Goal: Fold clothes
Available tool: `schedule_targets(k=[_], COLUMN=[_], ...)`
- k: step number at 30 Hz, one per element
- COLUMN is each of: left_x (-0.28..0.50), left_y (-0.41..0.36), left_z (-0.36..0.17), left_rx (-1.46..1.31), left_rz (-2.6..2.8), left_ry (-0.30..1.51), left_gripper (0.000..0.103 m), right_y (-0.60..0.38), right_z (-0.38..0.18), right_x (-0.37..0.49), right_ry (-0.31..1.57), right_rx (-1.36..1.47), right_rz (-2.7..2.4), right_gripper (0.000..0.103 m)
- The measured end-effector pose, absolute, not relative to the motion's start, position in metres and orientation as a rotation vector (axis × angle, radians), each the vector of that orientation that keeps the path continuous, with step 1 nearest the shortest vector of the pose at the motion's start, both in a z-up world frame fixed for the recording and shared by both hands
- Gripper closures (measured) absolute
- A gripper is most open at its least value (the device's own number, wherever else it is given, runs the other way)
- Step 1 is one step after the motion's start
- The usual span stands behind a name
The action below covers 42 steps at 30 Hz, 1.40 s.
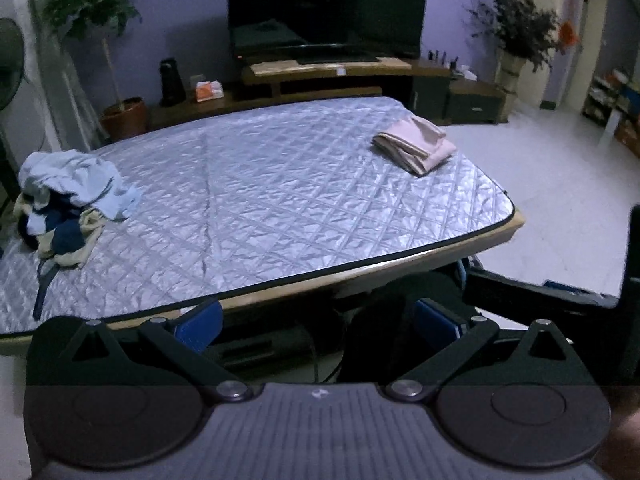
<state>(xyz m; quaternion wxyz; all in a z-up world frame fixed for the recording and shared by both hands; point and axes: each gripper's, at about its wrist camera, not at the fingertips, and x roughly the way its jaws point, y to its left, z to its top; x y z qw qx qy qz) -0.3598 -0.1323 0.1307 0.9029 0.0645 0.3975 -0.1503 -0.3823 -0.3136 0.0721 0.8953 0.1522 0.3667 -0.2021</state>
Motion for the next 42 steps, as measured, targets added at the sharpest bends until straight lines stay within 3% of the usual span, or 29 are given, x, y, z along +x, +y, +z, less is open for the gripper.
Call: schedule_targets(k=[17, 42], left_x=[-0.387, -0.386], left_y=[-0.134, -0.136], left_z=[0.152, 0.151], left_rx=[0.121, 0.124], left_rz=[-0.308, -0.315], left_ry=[0.764, 0.774], left_gripper=[0.001, 0.001], right_y=[-0.28, -0.286], right_z=[0.132, 0.128], right_x=[-0.426, -0.42], right_ry=[0.618, 0.691], right_rx=[0.146, 0.145], right_rz=[-0.427, -0.446], right_gripper=[0.011, 0.01])
